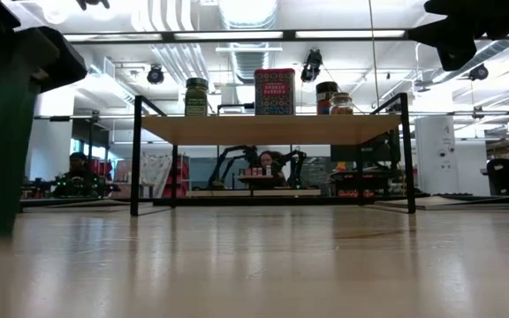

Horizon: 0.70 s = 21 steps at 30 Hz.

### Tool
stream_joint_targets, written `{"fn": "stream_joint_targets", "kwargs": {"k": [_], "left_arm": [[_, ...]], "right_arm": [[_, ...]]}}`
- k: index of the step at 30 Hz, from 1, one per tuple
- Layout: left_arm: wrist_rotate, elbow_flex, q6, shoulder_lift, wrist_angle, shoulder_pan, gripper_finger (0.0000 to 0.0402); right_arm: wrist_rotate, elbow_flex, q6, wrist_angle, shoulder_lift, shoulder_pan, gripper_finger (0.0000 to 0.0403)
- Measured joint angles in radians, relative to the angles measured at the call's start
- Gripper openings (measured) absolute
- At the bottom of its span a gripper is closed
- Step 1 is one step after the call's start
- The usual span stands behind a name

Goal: Shelf spices
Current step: Remove the black seasoning can from the shelf

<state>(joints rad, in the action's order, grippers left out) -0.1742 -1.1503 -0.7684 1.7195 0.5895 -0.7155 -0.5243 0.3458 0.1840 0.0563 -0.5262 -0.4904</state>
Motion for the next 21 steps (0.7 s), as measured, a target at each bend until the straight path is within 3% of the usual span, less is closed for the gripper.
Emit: {"fn": "stream_joint_targets", "kwargs": {"k": [11, 21], "left_arm": [[0.0, -0.037, 0.032, 0.032, 0.021, 0.0, 0.0225], [-0.049, -0.171, 0.068, 0.03, 0.209, 0.003, 0.0252]], "right_arm": [[0.0, 0.0, 0.0, 0.0, 0.0, 0.0, 0.0199], [0.002, 0.0, 0.016, 0.0, 0.0, 0.0, 0.0199]]}}
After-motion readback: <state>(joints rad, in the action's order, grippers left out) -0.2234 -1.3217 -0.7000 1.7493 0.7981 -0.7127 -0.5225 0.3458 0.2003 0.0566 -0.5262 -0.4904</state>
